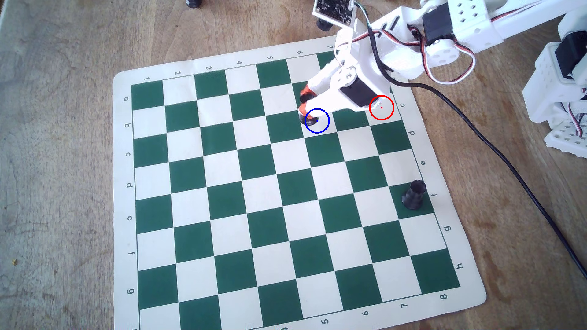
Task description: Move the chess piece from red to blue
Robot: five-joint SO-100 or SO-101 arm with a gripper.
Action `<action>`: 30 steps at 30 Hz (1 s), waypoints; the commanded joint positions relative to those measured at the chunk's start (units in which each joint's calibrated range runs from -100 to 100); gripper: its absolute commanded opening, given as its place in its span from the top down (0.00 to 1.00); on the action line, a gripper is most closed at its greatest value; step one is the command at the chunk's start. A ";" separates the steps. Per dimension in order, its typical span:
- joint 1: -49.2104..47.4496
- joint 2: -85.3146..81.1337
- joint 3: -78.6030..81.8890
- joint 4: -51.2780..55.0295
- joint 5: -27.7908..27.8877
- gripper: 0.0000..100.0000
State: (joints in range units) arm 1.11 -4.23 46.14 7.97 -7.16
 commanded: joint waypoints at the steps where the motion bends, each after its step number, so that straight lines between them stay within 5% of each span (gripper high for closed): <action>1: 0.11 -0.86 -0.17 -0.92 0.34 1.00; 20: 1.12 0.75 1.55 -2.81 0.93 0.99; 30: 1.83 0.33 2.10 -3.38 0.49 0.82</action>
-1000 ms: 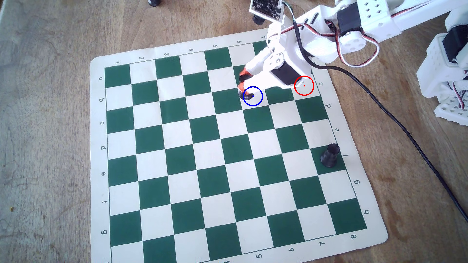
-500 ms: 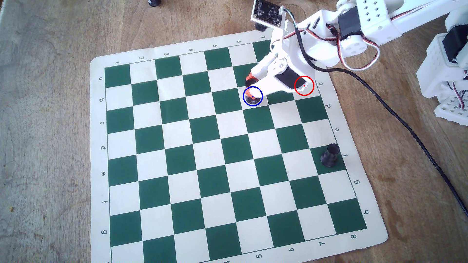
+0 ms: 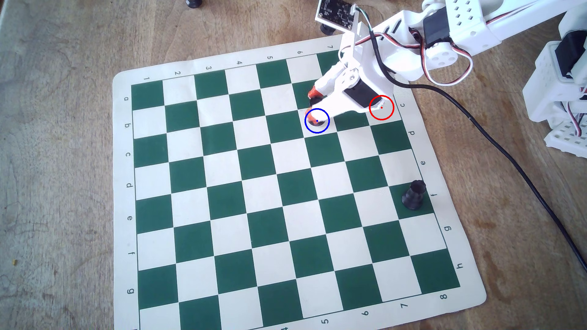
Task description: Move the chess piece from red to blue
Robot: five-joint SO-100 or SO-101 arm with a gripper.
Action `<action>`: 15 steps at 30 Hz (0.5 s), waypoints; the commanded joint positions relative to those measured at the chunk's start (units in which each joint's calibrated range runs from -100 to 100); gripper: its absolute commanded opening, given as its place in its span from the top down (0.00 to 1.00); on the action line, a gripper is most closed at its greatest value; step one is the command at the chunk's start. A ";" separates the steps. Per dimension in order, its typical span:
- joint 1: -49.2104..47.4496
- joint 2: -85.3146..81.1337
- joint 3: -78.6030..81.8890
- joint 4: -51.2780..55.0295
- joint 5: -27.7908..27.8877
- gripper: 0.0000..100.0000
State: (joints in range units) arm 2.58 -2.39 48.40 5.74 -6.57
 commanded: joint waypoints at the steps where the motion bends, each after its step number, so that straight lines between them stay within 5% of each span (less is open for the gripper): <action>1: 0.43 -1.69 0.02 -1.15 -0.15 0.81; 8: 0.12 -6.87 2.01 1.31 -0.49 0.78; 15: -2.23 -28.77 2.28 22.52 -1.86 0.88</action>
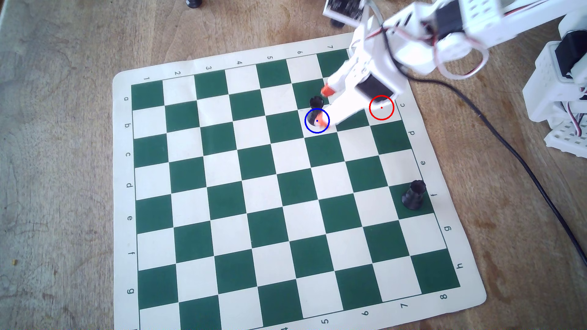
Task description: Move the chess piece from red to blue
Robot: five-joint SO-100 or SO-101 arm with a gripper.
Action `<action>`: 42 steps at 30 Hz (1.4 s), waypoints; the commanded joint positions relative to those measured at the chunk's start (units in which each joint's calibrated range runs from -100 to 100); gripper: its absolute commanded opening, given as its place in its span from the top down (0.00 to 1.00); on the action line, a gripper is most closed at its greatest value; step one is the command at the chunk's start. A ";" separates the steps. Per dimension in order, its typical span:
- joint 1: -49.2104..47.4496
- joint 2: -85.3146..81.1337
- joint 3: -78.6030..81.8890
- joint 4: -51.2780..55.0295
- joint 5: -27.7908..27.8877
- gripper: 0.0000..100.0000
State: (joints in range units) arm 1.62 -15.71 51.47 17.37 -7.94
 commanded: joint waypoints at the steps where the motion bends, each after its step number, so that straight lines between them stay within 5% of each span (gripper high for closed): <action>1: -1.58 -17.48 -0.79 13.34 -0.49 0.89; 8: -4.79 -44.39 7.82 30.62 -1.07 1.00; 15: -4.16 -67.91 27.23 26.86 -0.73 1.00; 25: -1.97 -76.14 44.36 -19.99 -1.12 1.00; 42: 4.13 -80.05 48.44 -73.64 7.62 1.00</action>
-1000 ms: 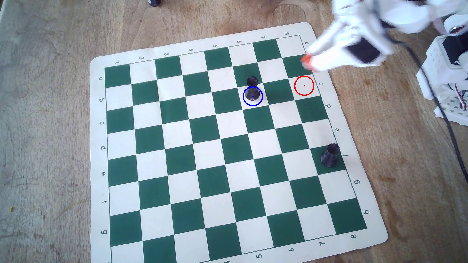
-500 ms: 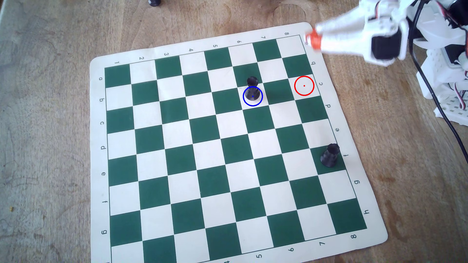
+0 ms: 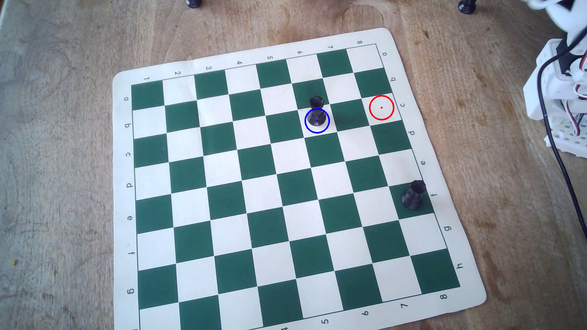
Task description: Move the chess piece from red to blue
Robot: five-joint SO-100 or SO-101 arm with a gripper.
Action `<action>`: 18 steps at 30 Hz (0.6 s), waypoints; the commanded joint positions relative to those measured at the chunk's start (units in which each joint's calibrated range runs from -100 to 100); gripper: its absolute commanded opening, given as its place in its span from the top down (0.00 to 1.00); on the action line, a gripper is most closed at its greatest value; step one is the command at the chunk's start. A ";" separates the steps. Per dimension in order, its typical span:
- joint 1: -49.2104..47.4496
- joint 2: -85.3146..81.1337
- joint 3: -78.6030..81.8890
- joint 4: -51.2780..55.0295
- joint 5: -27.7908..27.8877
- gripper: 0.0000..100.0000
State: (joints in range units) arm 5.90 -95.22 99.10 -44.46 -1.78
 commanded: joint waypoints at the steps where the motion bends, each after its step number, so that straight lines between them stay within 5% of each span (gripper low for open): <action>1: -0.39 -0.53 0.81 -16.06 2.69 1.00; 10: -3.12 -0.53 0.81 -45.38 2.83 1.00; 18: -3.20 -0.62 0.81 -55.21 2.83 1.00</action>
State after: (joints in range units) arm 3.10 -95.81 99.10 -97.61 0.95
